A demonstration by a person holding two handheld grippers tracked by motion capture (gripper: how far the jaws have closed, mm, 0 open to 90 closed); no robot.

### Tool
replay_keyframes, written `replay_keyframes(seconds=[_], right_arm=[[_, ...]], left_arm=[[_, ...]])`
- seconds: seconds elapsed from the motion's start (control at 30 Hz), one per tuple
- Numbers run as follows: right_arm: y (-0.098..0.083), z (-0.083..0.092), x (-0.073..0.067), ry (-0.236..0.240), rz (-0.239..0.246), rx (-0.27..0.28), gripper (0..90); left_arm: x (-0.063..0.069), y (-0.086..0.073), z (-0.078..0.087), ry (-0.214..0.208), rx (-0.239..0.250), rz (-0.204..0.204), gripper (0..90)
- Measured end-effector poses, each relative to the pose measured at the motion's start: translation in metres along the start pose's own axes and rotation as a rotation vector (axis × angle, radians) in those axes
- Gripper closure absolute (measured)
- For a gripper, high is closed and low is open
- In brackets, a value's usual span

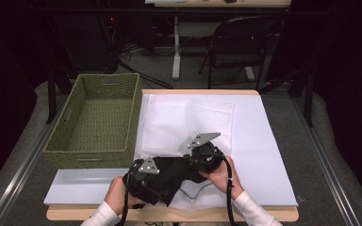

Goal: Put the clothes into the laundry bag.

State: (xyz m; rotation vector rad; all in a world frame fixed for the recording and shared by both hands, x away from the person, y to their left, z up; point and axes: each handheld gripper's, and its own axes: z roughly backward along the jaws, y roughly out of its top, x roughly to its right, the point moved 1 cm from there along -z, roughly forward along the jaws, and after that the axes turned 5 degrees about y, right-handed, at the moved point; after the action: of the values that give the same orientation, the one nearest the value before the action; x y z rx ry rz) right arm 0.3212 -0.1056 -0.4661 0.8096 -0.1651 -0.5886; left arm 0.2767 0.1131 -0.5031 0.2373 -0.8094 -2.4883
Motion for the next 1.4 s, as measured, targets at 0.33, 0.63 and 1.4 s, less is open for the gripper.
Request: replay_keyframes(seconds=[0.33,0.63,1.4], right_arm=[[0.0,0.0,0.0,0.0,0.0,-0.001,89.3],[0.0,0.0,0.001,0.004,-0.004,0.004,89.5],[0.008,0.004,-0.002,0.01,-0.003,0.041,89.5]], left_arm=[[-0.008,-0.015,-0.019,-0.016,-0.01,0.03,34.1],[-0.006,-0.015,-0.021,-0.015,0.03,0.002,63.9],[-0.015,0.038,-0.036,0.033,0.138,0.043,63.3]])
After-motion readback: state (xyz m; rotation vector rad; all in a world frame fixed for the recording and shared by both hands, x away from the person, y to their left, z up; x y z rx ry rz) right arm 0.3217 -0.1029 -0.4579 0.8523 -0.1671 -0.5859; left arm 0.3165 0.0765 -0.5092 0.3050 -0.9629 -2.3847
